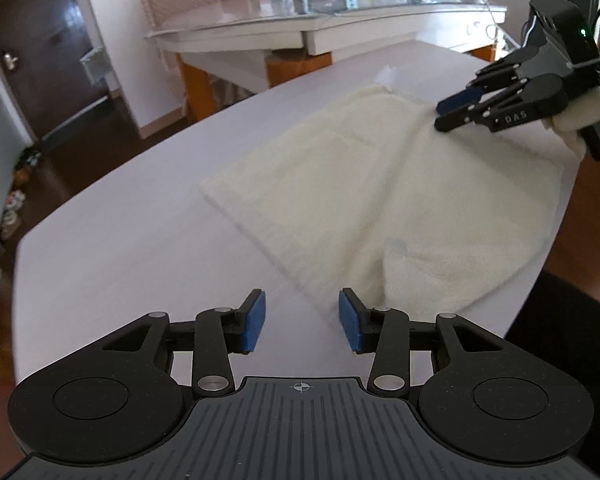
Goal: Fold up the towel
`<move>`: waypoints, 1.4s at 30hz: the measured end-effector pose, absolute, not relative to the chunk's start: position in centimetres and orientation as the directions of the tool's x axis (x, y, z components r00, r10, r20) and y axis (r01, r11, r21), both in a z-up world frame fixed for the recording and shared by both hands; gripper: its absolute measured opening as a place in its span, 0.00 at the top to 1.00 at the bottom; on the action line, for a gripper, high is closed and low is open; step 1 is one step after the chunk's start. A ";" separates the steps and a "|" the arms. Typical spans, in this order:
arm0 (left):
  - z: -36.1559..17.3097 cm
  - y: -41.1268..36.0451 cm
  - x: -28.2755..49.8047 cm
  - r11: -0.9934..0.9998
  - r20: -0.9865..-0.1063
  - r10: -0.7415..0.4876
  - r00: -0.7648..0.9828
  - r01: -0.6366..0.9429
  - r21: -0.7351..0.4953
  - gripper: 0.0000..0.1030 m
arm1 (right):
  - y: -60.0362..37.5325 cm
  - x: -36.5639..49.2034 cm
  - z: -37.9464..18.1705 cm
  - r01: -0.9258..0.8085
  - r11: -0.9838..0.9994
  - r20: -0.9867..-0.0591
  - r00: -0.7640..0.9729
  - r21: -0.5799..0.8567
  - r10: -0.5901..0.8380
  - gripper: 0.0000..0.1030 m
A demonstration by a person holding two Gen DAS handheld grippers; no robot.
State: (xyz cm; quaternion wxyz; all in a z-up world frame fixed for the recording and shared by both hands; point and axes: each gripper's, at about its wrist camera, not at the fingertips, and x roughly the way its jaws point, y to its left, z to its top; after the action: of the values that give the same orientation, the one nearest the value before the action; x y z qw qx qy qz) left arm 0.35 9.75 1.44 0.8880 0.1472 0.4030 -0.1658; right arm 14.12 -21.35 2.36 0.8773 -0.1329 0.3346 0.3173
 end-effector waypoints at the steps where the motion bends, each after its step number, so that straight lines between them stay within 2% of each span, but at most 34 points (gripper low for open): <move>1: 1.8 9.9 0.1 0.907 -0.756 -0.169 0.632 0.400 0.131 0.57 | -21.2 14.0 2.3 -0.646 0.763 -0.670 0.581 -0.034 0.462 0.70; 7: 2.4 8.2 1.8 0.933 -0.711 -0.172 0.682 0.345 0.104 0.53 | -21.6 12.9 2.8 -0.637 0.771 -0.648 0.600 -0.032 0.469 0.71; 15: 0.5 4.8 3.0 0.893 -0.738 -0.227 0.635 0.438 0.102 0.54 | -26.2 9.5 4.5 -0.653 0.756 -0.630 0.568 0.048 0.531 0.70; 19: 0.2 5.2 1.2 0.876 -0.751 -0.221 0.623 0.465 0.127 0.53 | -28.5 6.4 4.8 -0.734 0.676 -0.623 0.500 0.065 0.601 0.70; 32: 0.7 7.3 -1.4 0.883 -0.771 -0.133 0.623 0.428 0.193 0.50 | -27.7 1.0 3.9 -0.865 0.470 -0.678 0.451 -0.174 0.580 0.54; 35: 1.2 7.3 -1.6 0.888 -0.763 -0.120 0.636 0.412 0.204 0.51 | -26.9 0.4 3.2 -0.881 0.409 -0.692 0.450 -0.239 0.565 0.54; 42: 2.6 6.9 -1.8 0.928 -0.709 -0.143 0.690 0.342 0.145 0.51 | -25.3 -0.2 1.5 -0.878 0.276 -0.699 0.478 -0.390 0.532 0.54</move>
State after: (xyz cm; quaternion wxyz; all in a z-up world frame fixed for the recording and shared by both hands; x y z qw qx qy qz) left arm -1.81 6.89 2.56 0.9095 0.1341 0.3702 -0.1333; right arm -0.22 -25.31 1.50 0.7670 -0.3880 0.2233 0.4596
